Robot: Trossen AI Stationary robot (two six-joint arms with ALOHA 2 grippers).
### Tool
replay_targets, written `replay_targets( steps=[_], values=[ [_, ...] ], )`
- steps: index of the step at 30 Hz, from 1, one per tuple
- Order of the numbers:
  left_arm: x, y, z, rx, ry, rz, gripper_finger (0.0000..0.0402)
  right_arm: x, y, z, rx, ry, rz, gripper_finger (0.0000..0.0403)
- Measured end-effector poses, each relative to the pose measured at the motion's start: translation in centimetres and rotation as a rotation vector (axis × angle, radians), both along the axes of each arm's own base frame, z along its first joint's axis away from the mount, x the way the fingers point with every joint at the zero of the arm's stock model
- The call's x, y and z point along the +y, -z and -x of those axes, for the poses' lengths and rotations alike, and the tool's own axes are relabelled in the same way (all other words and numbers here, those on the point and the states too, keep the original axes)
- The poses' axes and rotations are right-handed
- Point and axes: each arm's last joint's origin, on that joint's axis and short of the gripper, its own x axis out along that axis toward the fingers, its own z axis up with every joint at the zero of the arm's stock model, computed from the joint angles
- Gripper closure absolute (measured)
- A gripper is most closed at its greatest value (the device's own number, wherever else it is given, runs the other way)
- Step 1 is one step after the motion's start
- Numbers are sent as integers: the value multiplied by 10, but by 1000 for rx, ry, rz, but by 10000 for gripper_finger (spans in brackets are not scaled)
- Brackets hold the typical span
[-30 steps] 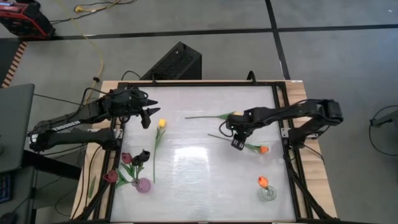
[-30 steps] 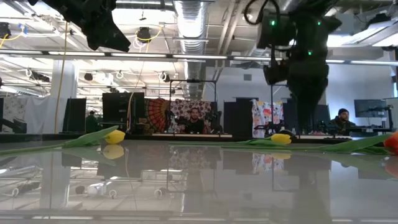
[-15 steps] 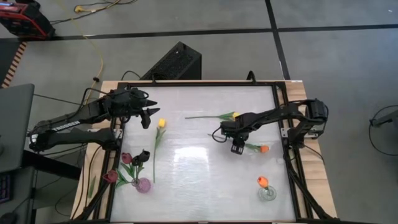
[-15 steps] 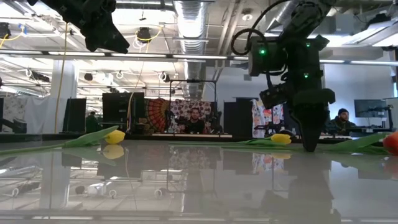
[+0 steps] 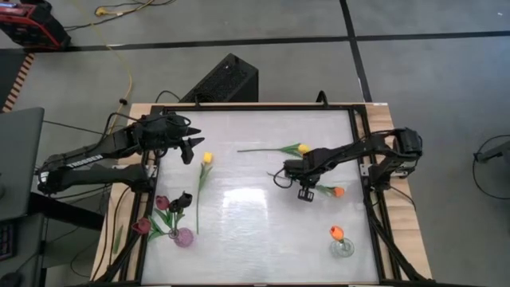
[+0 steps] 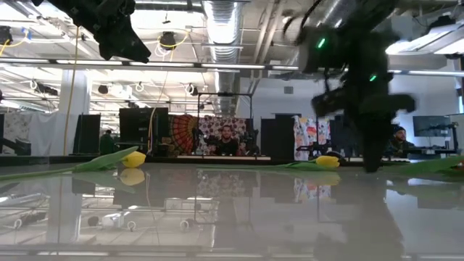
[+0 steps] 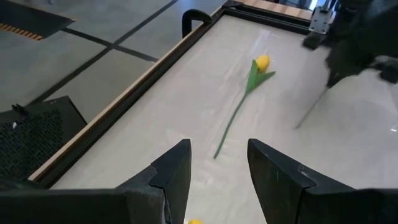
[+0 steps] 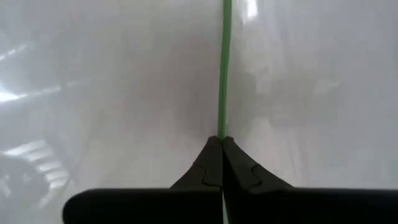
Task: Sort flowers into vase by color
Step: Put the orange flower into the transparent flower vase
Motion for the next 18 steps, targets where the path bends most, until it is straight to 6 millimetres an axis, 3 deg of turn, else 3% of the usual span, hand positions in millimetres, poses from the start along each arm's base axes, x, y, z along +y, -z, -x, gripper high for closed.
replay_targets(
  steps=[3, 8, 15, 18],
  values=[
    [0, -1, 0, 6, 6, -14, 255, 15, -24, 6, -110, -57, 85, 387],
    [0, -4, 0, -8, -2, -12, 255, 36, -63, 23, -285, -225, 392, 387],
    [1, -3, 0, -31, -43, 30, 255, 64, -109, 43, -363, -752, 708, 387],
    [2, -4, 1, -47, -99, 49, 255, 75, -126, 53, -373, -828, 859, 385]
  ],
)
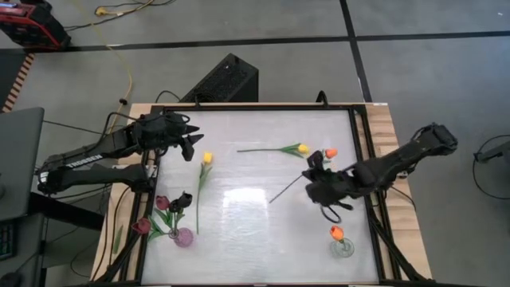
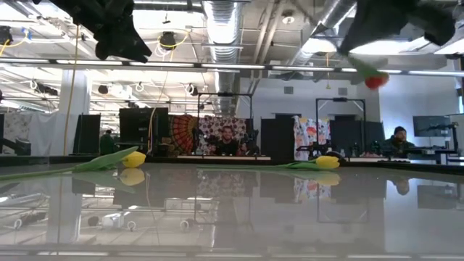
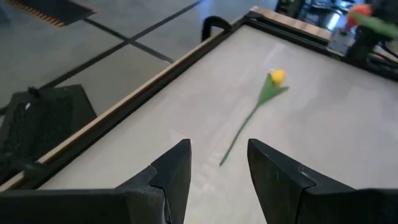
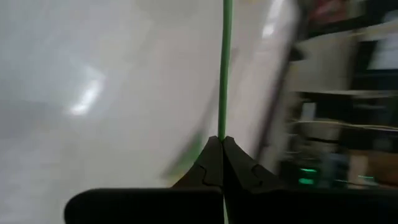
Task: Sort flowers into vase by color
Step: Put the orange flower into the transparent flower vase
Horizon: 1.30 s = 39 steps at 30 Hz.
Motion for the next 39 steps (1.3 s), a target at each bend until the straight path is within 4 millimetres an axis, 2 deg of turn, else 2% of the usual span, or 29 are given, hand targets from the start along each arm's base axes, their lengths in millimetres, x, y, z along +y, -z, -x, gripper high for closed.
replay_targets(
  steps=[4, 8, 12, 14, 17, 21, 24, 32, 36, 39],
  values=[
    [0, 0, 0, -26, -38, 37, 255, 15, -15, 22, -72, -21, 164, 385],
    [1, 0, 1, -41, -73, 52, 255, 32, -28, 51, -120, -125, 360, 386],
    [1, -3, 1, -67, -92, 69, 255, 49, -45, 69, -220, -209, 448, 385],
    [0, -18, 2, -108, -89, 55, 255, 54, -53, 74, -250, -230, 476, 385],
    [-2, -54, 6, -225, -71, 38, 255, 56, -59, 73, -257, -239, 492, 384],
    [-4, -93, -6, -304, 74, 69, 255, 52, -63, 68, -226, -231, 535, 384],
    [-3, -110, -34, -302, 154, 100, 255, 49, -66, 63, -195, -231, 578, 384],
    [1, -142, -132, -277, 385, 74, 255, 41, -67, 55, -175, -185, 594, 384],
    [0, -136, -180, -237, 552, 156, 255, 34, -67, 49, -158, -140, 599, 384],
    [-5, -129, -209, -224, 651, 231, 255, 27, -66, 44, -139, -101, 607, 384]
  ],
)
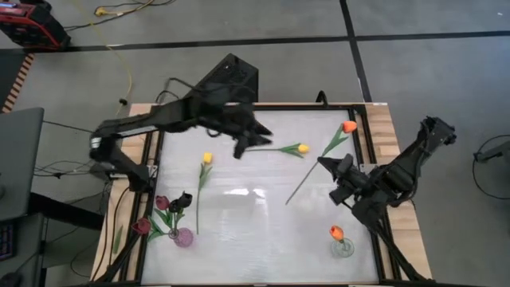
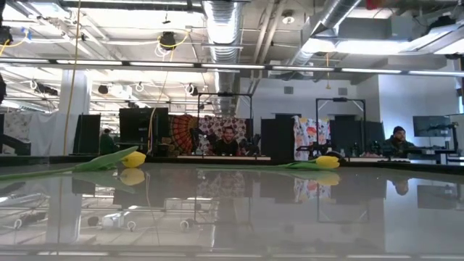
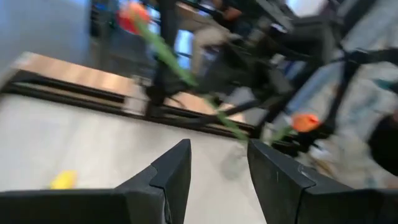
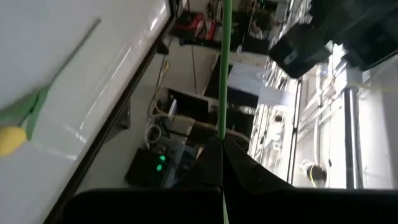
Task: Sort flowers into vase by color
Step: Put the orange flower into the transparent flower vase
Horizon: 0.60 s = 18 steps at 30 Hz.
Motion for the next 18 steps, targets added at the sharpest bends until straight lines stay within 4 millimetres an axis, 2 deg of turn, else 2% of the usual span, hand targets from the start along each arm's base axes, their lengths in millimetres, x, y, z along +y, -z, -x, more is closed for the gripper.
replay_targets(
  steps=[4, 6, 9, 12, 18],
  values=[
    [-5, 11, -25, 30, 100, 46, 255, -11, 3, -10, 57, 23, -30, 384],
    [-5, 16, -29, 59, 115, 62, 255, -18, 4, -19, 100, 30, -31, 384],
    [-5, 17, -30, 73, 93, 59, 255, -27, 2, -36, 113, 72, 9, 384],
    [-3, 22, -28, 136, 43, 59, 255, -33, 1, -50, 99, 64, -24, 384],
    [-3, 34, -24, 261, 0, 54, 255, -40, 10, -74, 122, 47, -66, 384]
  ],
)
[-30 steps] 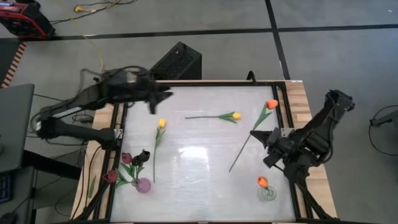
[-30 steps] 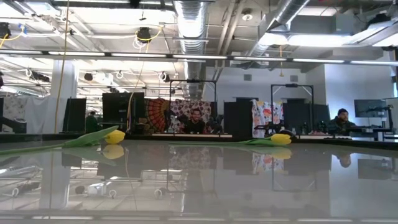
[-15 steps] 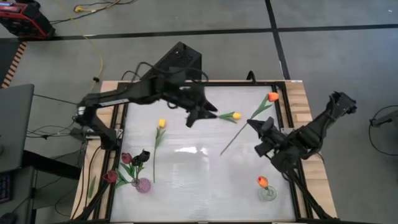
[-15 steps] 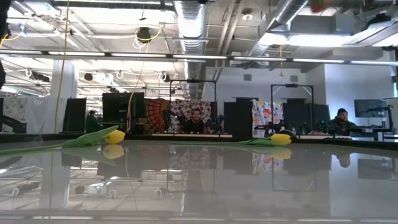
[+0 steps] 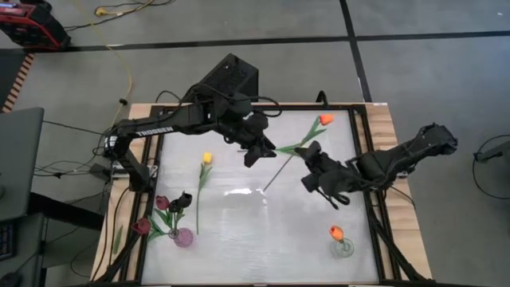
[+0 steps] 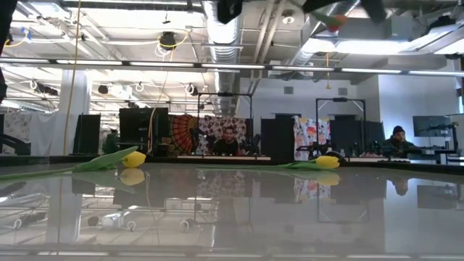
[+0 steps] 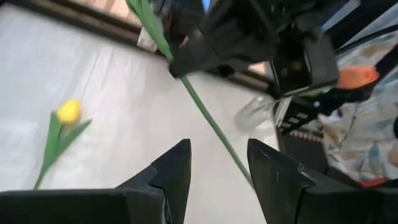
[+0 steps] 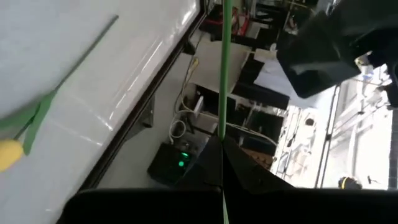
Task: Sort flowers into vase by color
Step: Put the orange flower into the transparent flower vase
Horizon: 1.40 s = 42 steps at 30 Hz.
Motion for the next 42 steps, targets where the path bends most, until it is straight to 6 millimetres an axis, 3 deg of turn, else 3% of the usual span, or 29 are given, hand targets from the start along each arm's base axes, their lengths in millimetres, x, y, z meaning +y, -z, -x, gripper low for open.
replay_targets(
  steps=[16, 30, 34, 39, 42],
  values=[
    [-3, 21, 11, 234, -57, -36, 255, -25, 19, -55, -57, 29, -39, 384],
    [-4, 22, 12, 236, -35, -33, 257, -26, 12, -60, -138, -11, -78, 384],
    [-3, 22, 12, 238, -55, -54, 291, -28, 13, -61, -124, -38, -82, 384],
    [-3, 22, 12, 235, -41, -74, 386, -32, 12, -62, -120, -46, -73, 384],
    [-3, 22, 12, 244, -57, -88, 397, -33, 11, -62, -135, -41, -87, 380]
  ],
)
